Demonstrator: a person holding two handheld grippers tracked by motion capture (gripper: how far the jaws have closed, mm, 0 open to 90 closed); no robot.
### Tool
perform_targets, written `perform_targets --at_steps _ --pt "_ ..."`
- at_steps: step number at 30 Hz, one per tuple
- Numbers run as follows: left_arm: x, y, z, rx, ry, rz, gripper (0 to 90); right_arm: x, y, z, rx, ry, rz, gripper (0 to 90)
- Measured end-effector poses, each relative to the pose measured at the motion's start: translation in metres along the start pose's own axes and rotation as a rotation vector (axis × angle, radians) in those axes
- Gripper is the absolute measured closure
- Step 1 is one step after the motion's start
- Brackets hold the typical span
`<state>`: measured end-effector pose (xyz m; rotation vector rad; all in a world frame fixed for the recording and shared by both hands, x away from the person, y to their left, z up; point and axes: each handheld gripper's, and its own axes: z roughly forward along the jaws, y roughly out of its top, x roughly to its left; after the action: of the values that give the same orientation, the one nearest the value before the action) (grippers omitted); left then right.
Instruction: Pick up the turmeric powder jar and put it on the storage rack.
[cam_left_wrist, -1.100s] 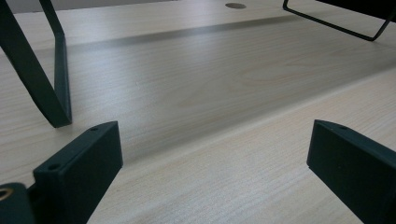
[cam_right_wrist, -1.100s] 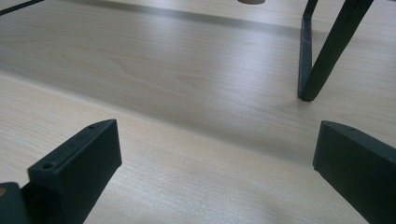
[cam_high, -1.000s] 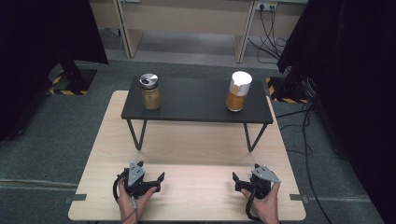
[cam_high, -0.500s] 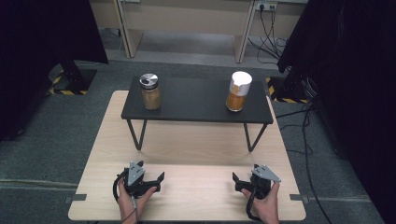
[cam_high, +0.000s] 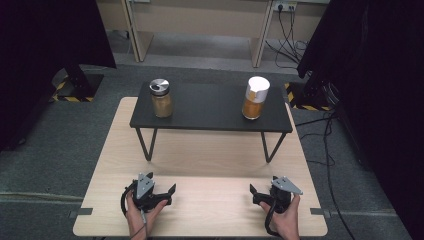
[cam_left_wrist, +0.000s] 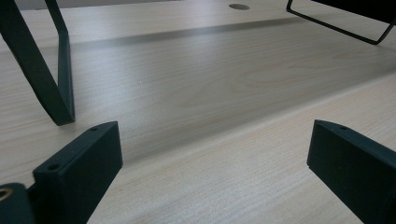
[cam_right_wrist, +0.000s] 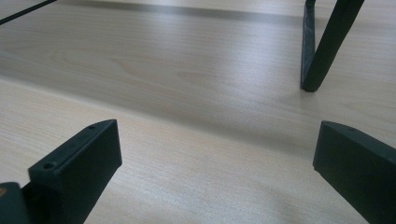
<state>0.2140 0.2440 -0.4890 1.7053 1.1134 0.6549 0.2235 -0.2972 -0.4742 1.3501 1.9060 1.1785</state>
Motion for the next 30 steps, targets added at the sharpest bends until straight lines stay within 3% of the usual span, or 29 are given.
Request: perform_targets --at_steps 30 --pt "0.0005 -0.0010 -0.0001 -0.007 0.000 -0.004 2.4 -0.0006 0.0004 0.0004 0.002 0.003 -0.002 1.2"
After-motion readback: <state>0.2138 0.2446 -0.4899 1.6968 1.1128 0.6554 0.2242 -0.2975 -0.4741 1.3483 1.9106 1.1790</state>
